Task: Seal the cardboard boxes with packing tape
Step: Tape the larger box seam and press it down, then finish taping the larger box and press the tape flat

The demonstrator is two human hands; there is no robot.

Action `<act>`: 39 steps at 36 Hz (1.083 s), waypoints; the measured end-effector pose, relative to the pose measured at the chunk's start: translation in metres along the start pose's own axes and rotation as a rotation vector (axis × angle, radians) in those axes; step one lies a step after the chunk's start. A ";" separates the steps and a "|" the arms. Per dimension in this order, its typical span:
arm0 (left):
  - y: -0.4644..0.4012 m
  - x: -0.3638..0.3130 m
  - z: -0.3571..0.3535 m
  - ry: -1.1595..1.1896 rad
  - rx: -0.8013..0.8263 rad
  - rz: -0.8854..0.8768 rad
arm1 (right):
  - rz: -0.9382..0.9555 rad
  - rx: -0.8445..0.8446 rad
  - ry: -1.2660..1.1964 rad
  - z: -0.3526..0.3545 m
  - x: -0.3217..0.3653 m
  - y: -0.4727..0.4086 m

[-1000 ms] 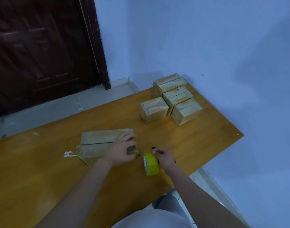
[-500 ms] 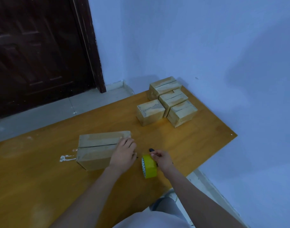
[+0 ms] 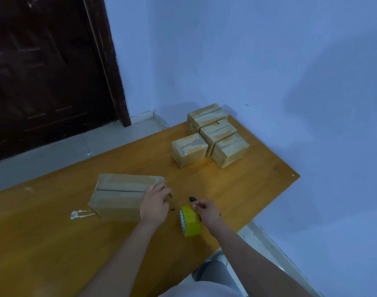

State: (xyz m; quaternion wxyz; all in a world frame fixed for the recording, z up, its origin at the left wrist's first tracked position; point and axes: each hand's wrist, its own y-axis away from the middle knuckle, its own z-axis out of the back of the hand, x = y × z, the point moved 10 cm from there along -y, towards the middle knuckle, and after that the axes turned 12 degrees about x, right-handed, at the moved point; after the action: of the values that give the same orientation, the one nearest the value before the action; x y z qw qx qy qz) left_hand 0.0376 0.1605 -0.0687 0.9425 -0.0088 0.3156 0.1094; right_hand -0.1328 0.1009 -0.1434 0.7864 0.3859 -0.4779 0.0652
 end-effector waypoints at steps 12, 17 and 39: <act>0.028 0.022 0.039 0.065 0.000 -0.065 | 0.017 0.028 -0.019 -0.002 0.007 0.004; 0.026 0.028 0.077 0.048 -0.168 0.185 | 0.014 0.019 -0.006 -0.001 0.009 0.005; 0.024 0.057 0.021 -0.219 0.499 0.056 | 0.235 0.021 -0.064 0.015 0.115 0.029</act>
State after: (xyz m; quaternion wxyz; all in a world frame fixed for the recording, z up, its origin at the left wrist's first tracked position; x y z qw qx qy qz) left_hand 0.0897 0.1977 -0.0847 0.9407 0.2441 0.2292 0.0548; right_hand -0.0955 0.0806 -0.0321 0.7536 0.3372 -0.5441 0.1495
